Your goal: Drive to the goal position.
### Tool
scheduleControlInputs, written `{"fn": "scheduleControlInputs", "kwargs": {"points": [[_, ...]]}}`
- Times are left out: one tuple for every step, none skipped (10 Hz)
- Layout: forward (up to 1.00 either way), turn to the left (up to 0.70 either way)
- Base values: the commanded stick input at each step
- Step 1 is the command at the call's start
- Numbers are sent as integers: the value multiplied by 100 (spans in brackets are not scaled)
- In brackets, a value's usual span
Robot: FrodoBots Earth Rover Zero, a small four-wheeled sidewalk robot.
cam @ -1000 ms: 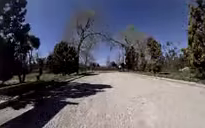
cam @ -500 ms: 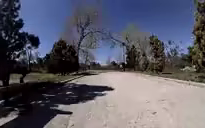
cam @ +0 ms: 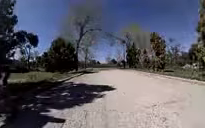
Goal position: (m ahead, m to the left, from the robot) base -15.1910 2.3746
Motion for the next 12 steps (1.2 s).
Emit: {"fn": "scheduleControlInputs", "kwargs": {"points": [[85,0],[85,0],[85,0],[85,0],[85,0],[85,0],[85,0],[85,0],[85,0],[85,0],[85,0],[85,0]]}}
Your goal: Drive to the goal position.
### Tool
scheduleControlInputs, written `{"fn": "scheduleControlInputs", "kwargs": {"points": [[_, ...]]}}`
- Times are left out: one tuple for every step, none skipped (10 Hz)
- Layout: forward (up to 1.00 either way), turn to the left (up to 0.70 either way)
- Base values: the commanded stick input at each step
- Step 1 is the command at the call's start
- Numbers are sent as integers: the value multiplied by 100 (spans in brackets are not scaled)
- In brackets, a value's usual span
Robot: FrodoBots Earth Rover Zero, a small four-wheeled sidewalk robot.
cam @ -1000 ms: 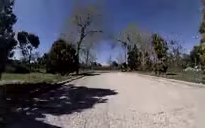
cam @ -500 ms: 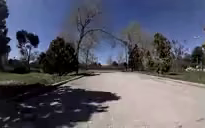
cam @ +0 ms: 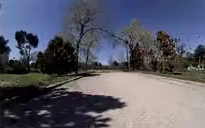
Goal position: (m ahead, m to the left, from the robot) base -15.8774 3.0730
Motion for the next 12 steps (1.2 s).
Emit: {"fn": "scheduleControlInputs", "kwargs": {"points": [[85,0],[85,0],[85,0],[85,0],[85,0],[85,0],[85,0],[85,0],[85,0],[85,0],[85,0],[85,0]]}}
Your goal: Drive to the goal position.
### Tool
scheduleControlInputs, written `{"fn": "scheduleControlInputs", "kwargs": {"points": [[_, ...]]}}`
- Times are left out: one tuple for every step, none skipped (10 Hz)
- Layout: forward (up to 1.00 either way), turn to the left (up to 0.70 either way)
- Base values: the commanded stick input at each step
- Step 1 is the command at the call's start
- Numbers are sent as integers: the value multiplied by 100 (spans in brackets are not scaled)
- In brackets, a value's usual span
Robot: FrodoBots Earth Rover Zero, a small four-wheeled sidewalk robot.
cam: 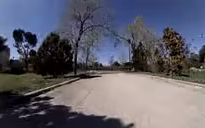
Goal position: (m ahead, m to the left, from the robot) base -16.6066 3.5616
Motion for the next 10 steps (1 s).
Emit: {"fn": "scheduleControlInputs", "kwargs": {"points": [[85,0],[85,0],[85,0],[85,0],[85,0],[85,0],[85,0],[85,0],[85,0],[85,0]]}}
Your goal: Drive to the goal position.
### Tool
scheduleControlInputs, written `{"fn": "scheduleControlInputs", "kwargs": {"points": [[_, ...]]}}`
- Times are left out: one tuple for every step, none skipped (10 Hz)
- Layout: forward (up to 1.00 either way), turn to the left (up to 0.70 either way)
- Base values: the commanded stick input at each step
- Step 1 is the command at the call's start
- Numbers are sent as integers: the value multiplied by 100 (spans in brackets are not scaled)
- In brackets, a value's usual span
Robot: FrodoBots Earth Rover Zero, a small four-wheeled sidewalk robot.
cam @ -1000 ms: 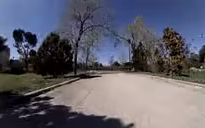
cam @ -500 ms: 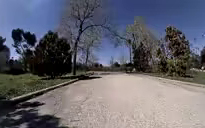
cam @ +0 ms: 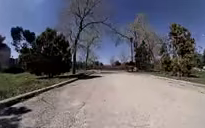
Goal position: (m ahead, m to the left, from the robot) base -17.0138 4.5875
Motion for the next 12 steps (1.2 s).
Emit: {"fn": "scheduleControlInputs", "kwargs": {"points": [[85,0],[85,0],[85,0],[85,0],[85,0],[85,0],[85,0],[85,0],[85,0],[85,0],[85,0],[85,0]]}}
